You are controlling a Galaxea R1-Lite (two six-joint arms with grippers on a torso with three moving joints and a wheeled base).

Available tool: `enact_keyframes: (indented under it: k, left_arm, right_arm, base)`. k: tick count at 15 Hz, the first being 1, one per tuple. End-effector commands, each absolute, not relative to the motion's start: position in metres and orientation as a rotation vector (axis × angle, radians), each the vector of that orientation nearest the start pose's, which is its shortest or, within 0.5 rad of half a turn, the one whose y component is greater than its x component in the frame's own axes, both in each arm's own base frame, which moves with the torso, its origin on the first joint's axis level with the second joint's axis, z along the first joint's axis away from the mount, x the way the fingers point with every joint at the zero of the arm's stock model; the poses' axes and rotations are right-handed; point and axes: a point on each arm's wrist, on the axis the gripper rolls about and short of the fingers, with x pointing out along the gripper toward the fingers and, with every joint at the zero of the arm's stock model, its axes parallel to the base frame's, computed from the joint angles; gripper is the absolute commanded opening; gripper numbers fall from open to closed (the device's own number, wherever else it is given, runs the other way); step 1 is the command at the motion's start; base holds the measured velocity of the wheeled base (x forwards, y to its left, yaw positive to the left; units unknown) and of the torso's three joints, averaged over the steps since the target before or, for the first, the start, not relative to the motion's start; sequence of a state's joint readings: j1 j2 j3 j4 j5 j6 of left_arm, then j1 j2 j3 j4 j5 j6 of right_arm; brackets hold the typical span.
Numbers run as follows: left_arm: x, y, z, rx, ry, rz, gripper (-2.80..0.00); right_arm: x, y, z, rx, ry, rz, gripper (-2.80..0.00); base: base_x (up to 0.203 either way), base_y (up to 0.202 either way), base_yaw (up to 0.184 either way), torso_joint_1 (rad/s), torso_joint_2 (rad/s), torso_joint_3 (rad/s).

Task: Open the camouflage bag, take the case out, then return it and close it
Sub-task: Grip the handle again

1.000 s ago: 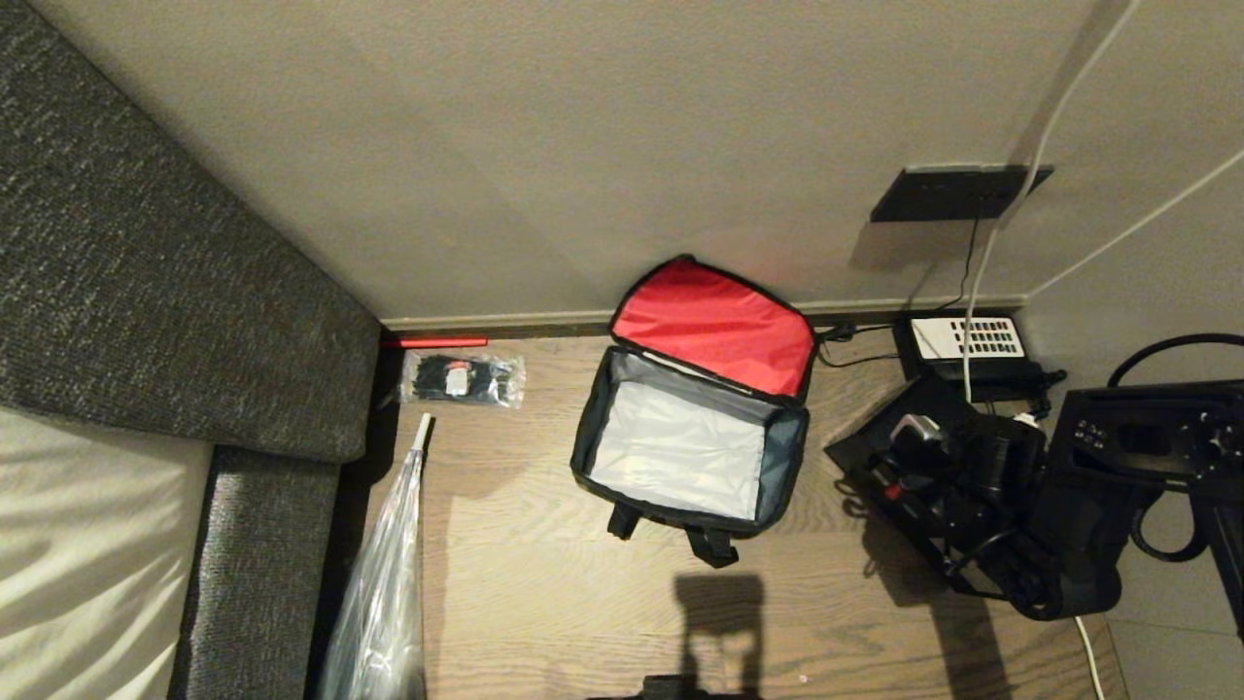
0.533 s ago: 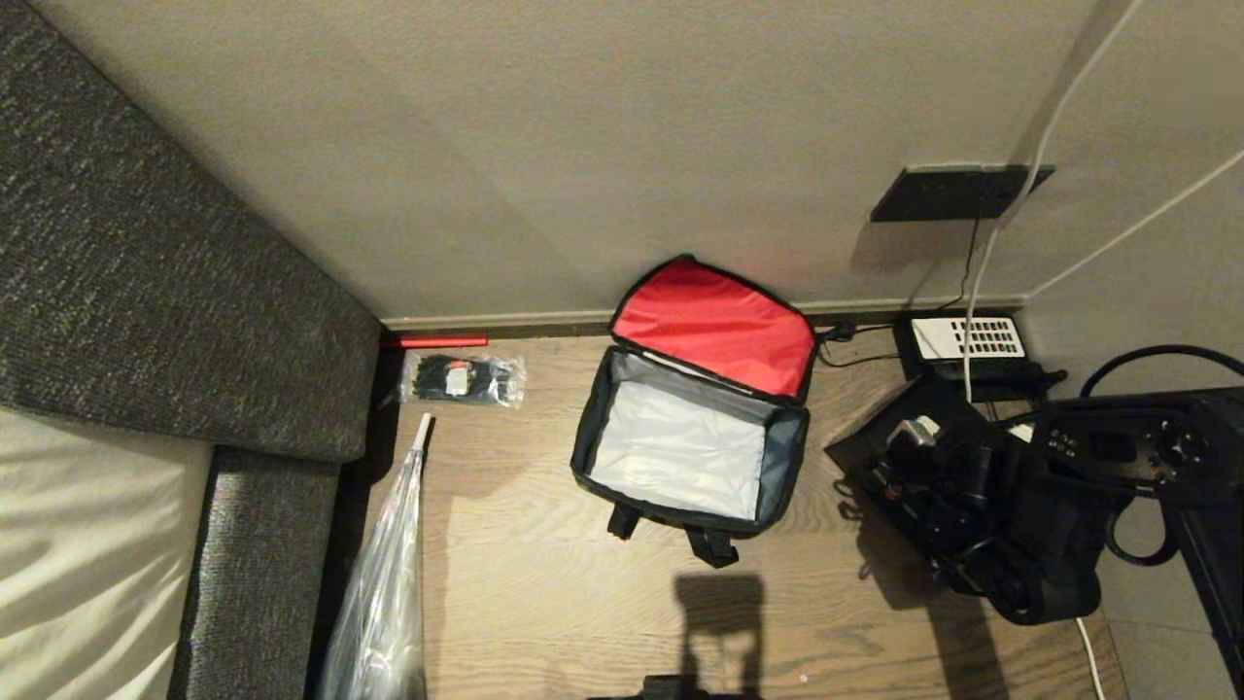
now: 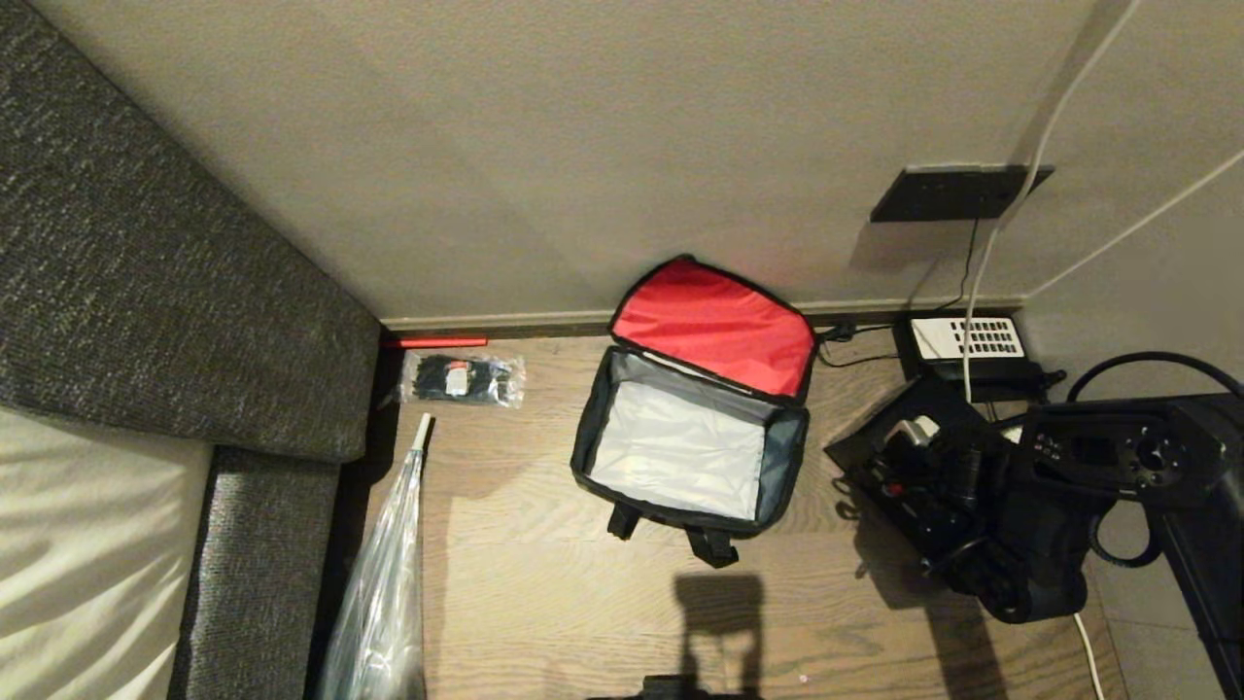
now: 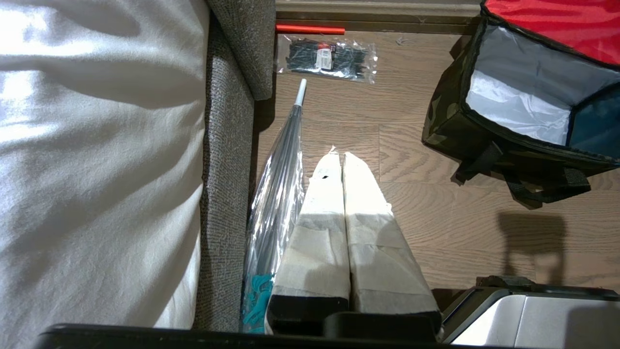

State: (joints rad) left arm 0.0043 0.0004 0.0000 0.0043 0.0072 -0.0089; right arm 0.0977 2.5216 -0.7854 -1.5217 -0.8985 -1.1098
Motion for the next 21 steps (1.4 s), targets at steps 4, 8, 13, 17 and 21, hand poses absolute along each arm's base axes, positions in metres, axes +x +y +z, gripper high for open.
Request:
enact_keyframes:
  k: [4, 8, 13, 17, 21]
  left_arm:
    - [-0.023, 0.0, 0.074, -0.009, 0.006, 0.012, -2.8]
    - [-0.023, 0.0, 0.074, -0.009, 0.006, 0.012, -2.8]
    - [-0.023, 0.0, 0.074, -0.01, 0.006, 0.012, -2.8]
    - [-0.023, 0.0, 0.074, -0.009, 0.006, 0.012, -2.8]
    - [-0.023, 0.0, 0.074, -0.009, 0.006, 0.012, -2.8]
  right_arm:
    - [0.396, 0.01, -0.028, -1.126, 0.598, -0.67, 0.0]
    - [0.406, 0.001, -0.013, -1.106, 0.564, -0.721, 0.0]
    - [0.417, -0.005, -0.009, -1.082, 0.535, -0.759, 0.0]
    - [0.418, -0.007, -0.015, -1.085, 0.544, -0.757, 0.0]
    - [0.416, -0.007, -0.023, -1.096, 0.565, -0.745, -2.8]
  base:
    - [0.0, 0.0, 0.0, 0.0, 0.0, 0.0]
    - [0.0, 0.0, 0.0, 0.0, 0.0, 0.0]
    - [0.0, 0.0, 0.0, 0.0, 0.0, 0.0]
    - [0.0, 0.0, 0.0, 0.0, 0.0, 0.0]
    - [0.0, 0.0, 0.0, 0.0, 0.0, 0.0]
